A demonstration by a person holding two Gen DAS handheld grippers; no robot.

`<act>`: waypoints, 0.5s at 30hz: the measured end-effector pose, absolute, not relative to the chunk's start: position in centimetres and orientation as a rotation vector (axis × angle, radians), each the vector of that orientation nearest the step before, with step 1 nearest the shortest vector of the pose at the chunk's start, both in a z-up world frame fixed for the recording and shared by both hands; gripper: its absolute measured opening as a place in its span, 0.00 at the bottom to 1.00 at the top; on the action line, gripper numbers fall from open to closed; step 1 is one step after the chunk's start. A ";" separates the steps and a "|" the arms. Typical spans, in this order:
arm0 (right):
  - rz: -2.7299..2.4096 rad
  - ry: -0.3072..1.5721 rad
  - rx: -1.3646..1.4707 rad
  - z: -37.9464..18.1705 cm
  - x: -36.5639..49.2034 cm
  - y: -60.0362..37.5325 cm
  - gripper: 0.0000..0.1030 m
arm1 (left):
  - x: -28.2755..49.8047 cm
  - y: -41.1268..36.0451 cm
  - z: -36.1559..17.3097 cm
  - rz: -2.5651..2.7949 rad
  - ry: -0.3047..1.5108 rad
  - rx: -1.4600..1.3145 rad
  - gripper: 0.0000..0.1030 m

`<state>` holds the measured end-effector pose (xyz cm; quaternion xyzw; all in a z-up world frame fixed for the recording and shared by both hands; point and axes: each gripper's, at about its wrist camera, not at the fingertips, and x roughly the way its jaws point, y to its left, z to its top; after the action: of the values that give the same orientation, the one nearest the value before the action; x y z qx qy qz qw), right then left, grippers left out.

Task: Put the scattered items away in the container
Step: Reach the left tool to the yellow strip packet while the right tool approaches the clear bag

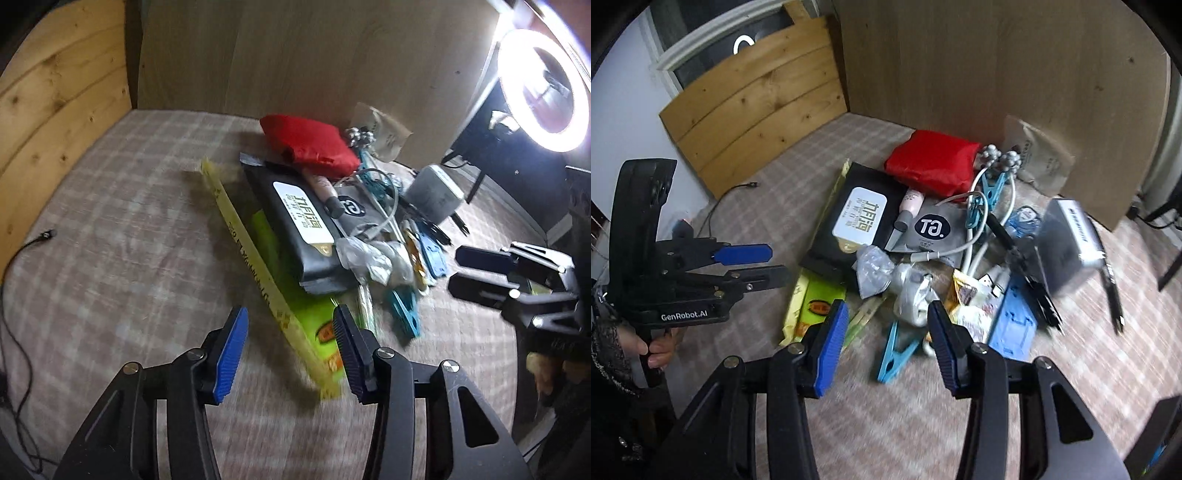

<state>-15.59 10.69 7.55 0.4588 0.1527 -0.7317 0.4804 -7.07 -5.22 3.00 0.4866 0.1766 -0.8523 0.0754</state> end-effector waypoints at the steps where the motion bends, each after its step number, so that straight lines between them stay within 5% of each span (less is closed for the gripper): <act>1: -1.777 0.372 1.124 7.2 -15.9 10.4 0.43 | -7.4 -5.2 2.7 -2.548 0.522 1.465 0.43; 15: -1.749 0.501 1.143 3.8 -17.3 6.7 0.43 | -9.0 -6.6 -0.2 -2.490 0.528 1.530 0.42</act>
<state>-17.29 6.70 3.85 0.4676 0.2051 -0.7158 0.4763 -8.98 -6.65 -0.18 0.5134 0.1772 -0.8353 0.0859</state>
